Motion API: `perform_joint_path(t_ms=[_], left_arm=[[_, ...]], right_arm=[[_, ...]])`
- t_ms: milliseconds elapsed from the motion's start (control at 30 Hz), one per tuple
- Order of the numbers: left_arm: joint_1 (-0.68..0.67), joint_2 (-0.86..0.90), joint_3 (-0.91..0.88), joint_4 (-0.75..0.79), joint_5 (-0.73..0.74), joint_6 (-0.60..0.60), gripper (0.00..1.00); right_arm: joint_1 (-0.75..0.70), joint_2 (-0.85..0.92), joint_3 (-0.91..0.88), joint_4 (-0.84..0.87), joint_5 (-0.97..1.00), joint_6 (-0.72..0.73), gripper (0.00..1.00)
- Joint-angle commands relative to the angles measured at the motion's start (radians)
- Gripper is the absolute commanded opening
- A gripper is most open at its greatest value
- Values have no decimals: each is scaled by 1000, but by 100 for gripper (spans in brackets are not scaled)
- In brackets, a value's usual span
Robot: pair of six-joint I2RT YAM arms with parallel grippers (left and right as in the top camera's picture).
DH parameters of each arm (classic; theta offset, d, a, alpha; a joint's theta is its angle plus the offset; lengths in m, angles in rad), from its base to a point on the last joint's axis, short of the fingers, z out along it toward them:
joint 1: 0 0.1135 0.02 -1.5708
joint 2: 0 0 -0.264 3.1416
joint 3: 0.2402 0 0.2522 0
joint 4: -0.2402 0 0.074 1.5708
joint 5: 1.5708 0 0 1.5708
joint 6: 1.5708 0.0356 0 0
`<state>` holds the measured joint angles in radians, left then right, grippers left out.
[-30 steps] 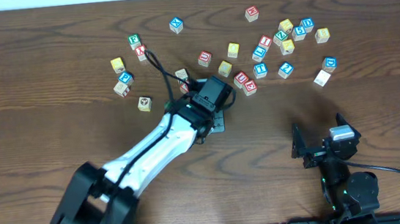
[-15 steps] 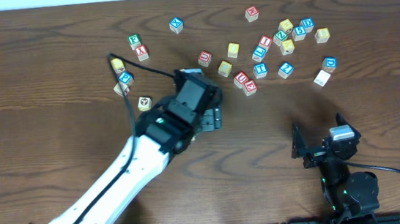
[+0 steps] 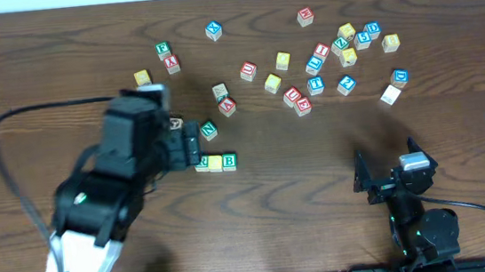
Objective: Spell out ROBOT
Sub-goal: 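Raise the left gripper and pull the left arm back to the side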
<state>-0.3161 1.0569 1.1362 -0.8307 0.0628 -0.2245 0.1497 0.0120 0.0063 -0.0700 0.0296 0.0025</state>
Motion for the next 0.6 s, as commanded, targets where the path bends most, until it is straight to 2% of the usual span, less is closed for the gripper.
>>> perform_joint_path(t_ms=[0, 67, 567], left_arm=[[65, -61, 29, -35, 53, 75, 94], [92, -82, 29, -48, 50, 75, 98], [114, -72, 29, -48, 50, 74, 98]], right_arm=[[-6, -5, -1, -4, -3, -11, 99], [-6, -5, -1, -4, -3, -11, 99], [-6, -5, -1, -4, -3, -11, 99]])
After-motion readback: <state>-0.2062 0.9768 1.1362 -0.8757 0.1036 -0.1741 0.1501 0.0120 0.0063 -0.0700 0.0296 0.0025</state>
